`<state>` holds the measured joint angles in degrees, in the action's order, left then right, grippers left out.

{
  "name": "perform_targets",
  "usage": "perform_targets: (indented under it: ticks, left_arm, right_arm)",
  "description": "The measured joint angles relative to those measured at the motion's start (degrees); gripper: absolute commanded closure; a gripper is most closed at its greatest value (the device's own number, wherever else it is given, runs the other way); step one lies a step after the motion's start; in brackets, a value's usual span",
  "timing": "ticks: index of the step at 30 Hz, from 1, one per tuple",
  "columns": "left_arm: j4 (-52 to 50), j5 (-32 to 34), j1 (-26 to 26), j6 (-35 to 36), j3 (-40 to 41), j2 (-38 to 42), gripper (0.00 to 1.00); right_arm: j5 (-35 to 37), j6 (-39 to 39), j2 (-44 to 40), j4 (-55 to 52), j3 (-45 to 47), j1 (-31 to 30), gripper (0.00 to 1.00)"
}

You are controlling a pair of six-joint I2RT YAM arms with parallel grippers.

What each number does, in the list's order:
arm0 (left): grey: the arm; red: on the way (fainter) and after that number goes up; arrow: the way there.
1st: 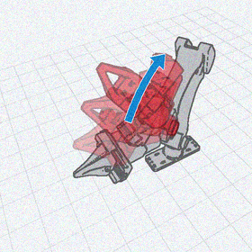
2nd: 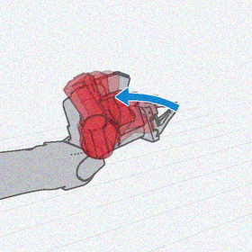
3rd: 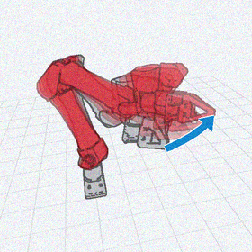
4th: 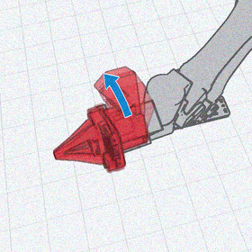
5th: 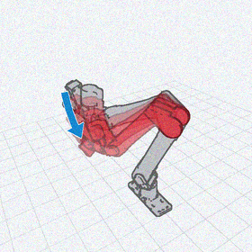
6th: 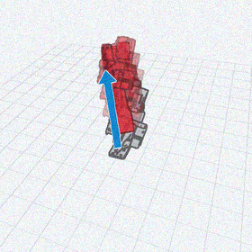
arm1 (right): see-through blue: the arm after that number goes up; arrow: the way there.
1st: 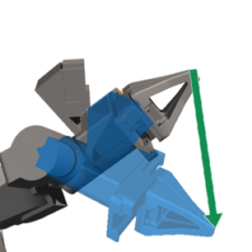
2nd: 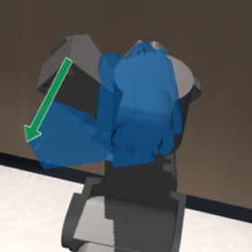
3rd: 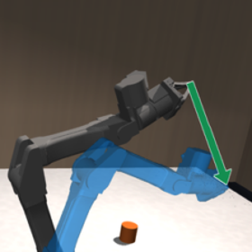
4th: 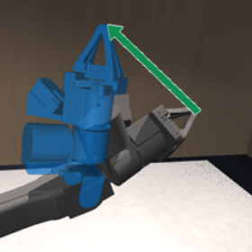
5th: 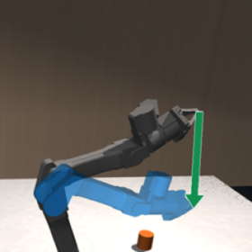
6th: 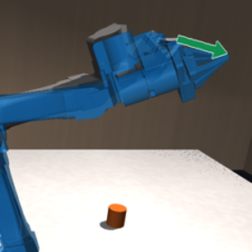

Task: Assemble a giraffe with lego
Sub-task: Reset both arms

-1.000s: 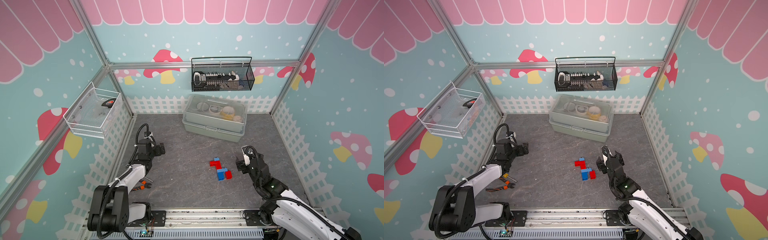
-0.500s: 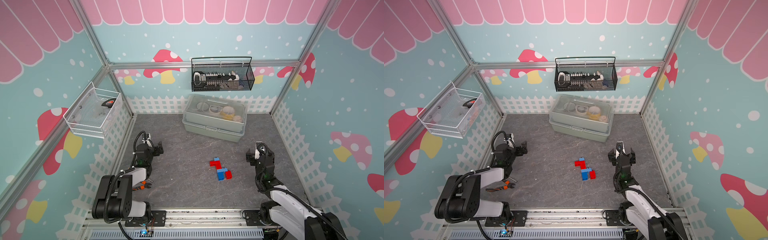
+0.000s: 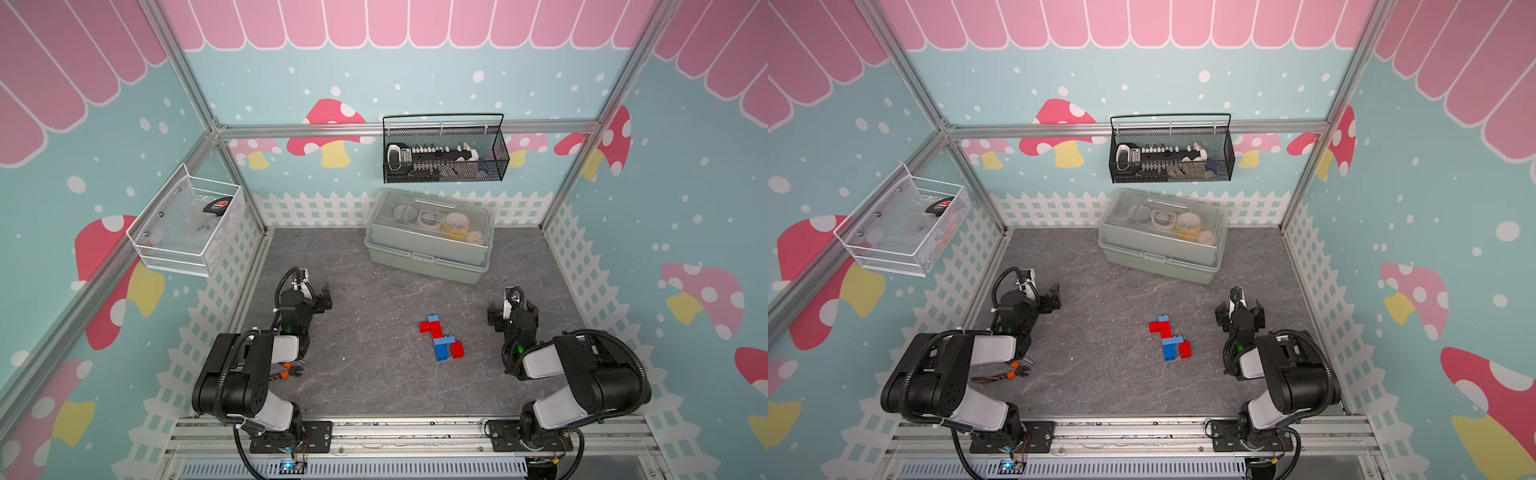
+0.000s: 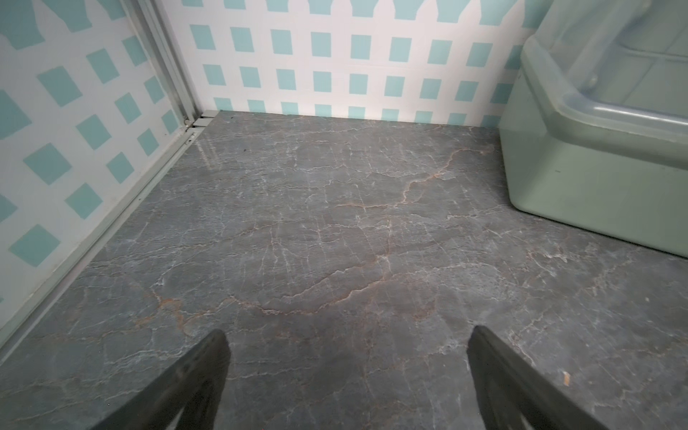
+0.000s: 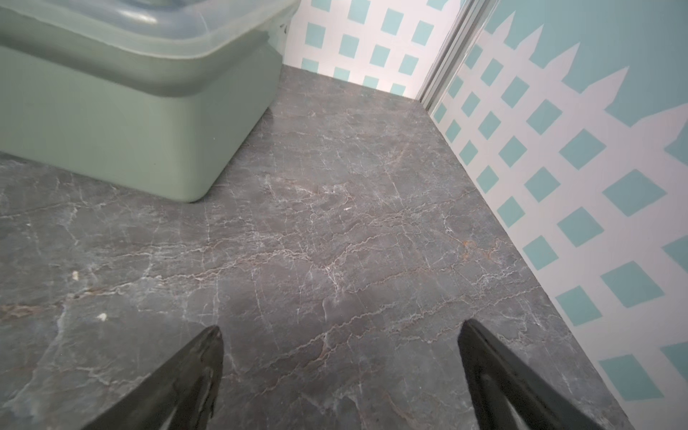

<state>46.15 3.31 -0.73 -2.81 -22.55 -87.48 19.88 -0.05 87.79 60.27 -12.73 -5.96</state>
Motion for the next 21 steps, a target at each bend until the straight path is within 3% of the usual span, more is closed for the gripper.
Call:
perform_targets:
  ticks: [5,21]
  left_arm:
    - [0.1,2.0,-0.3,0.0,0.0,0.0,0.01]
    - [0.9,4.0,-1.2,0.0,0.0,0.0,0.01]
  right_arm:
    - [-2.1,-2.5,-0.2,-3.7,-7.0,3.7,0.01]
    - [-9.6,-2.7,-0.5,-7.6,-7.3,4.5,0.01]
